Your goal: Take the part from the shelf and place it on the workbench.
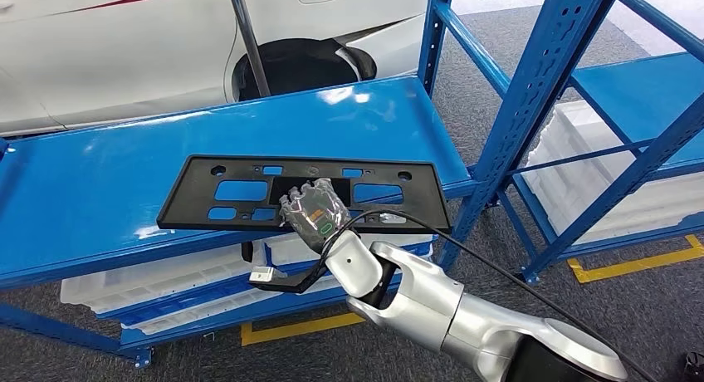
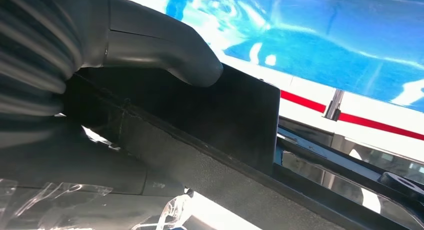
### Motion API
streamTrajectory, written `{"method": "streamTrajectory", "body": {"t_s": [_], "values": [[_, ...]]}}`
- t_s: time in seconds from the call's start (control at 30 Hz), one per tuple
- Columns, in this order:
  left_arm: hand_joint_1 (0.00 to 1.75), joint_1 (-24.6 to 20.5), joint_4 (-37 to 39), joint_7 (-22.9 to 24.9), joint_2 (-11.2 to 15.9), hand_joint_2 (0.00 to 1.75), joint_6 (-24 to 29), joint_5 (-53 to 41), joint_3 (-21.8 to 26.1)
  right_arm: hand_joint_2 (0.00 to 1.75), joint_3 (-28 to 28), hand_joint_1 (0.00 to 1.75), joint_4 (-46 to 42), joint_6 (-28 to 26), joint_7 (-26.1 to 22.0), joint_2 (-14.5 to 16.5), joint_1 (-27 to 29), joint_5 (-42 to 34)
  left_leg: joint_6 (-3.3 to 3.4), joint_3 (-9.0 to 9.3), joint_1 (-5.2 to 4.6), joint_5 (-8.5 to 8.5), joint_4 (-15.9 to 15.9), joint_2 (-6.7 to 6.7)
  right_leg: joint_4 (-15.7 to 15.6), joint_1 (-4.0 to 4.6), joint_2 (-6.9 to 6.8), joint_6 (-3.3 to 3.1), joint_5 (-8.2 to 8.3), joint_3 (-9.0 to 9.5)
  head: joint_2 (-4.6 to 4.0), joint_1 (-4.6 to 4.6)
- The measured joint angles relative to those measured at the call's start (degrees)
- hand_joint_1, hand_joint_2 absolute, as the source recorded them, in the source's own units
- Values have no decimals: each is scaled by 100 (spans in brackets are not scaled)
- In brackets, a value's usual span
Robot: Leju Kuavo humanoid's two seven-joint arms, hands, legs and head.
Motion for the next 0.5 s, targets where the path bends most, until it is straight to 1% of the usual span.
{"method": "streamTrajectory", "body": {"t_s": [0.03, 0.07, 0.1, 0.13, 0.17, 0.2, 0.23, 0.27, 0.3, 0.33, 0.37, 0.4, 0.43, 0.47, 0.5], "values": [[0, -1, 0, 2, 3, 175, 0, -15, 0, 175, -19, 175, -13, 0, 2, -8, -2, -4, 20, 282, -2, 151, -476, 0, 9, 0, 5, 17, 22, -27, 0, 0], [0, -4, 0, 3, 6, 175, 0, -31, 0, 175, -37, 175, -27, 0, 7, -15, -7, -8, 48, 525, -17, 260, -904, -3, 15, 6, 8, 41, 44, -53, 0, 0], [0, -8, 0, 4, 9, 175, 0, -48, 0, 175, -53, 175, -48, 0, 12, -22, -12, -14, 88, 678, -36, 329, -1197, -6, 16, 11, 8, 72, 74, -73, 0, 2], [0, -11, 0, 6, 11, 175, -1, -58, -1, 175, -64, 175, -69, -2, 15, -28, -18, -20, 123, 735, -58, 347, -1333, -9, 16, 14, 8, 104, 104, -93, 0, 1], [0, -10, 0, 9, 14, 175, -1, -64, -1, 175, -70, 175, -89, -4, 20, -31, -22, -25, 158, 724, -81, 370, -1344, -12, 10, 14, 7, 139, 140, -109, 0, 3], [0, -8, 0, 11, 15, 175, -2, -67, -2, 175, -74, 175, -108, -6, 24, -39, -24, -30, 204, 690, -73, 413, -1348, -10, 5, 16, 10, 176, 168, -127, 0, 4], [0, -10, 0, 14, 17, 175, -2, -67, -2, 175, -81, 175, -124, -8, 35, -50, -27, -30, 242, 660, -65, 455, -1363, -8, 35, 16, 11, 209, 133, -162, 0, 4], [0, -15, 0, 14, 20, 175, -2, -67, -2, 175, -87, 175, -136, -8, 49, -63, -31, -29, 289, 620, -51, 507, -1377, -3, 149, 15, 11, 237, 13, -225, 0, 9], [0, -19, 0, 14, 20, 175, -2, -67, -2, 175, -95, 175, -145, -8, 64, -80, -35, -28, 331, 575, -36, 561, -1395, 3, 386, 15, 12, 260, -197, -325, 0, 14], [0, -21, 0, 14, 21, 175, -4, -67, -2, 175, -101, 175, -155, -7, 77, -94, -37, -27, 354, 529, -39, 604, -1393, 6, 746, 8, 11, 276, -469, -452, 0, 19], [0, -20, 0, 14, 21, 175, -6, -67, -2, 175, -103, 175, -164, -7, 83, -109, -37, -26, 369, 478, -40, 641, -1388, 12, 1181, 4, 10, 289, -727, -591, 0, 25], [0, -17, 0, 14, 21, 175, -8, -67, -2, 175, -104, 175, -172, -7, 90, -124, -35, -25, 373, 429, -42, 677, -1380, 15, 1566, 2, 10, 301, -898, -697, 0, 27], [0, -16, 0, 14, 21, 175, -10, -67, -2, 175, -104, 175, -178, -7, 95, -141, -33, -24, 372, 376, -44, 712, -1367, 17, 1773, 0, 10, 307, -944, -713, 0, 27], [0, -15, 0, 14, 21, 175, -9, -67, -2, 175, -105, 175, -182, -7, 102, -156, -33, -23, 367, 326, -44, 743, -1353, 17, 1751, -3, 9, 305, -878, -620, 0, 28], [0, -15, 0, 14, 21, 175, -10, -68, -2, 175, -109, 175, -184, -8, 110, -168, -33, -22, 357, 285, -44, 770, -1340, 15, 1493, -4, 9, 293, -731, -416, 0, 28]]}}
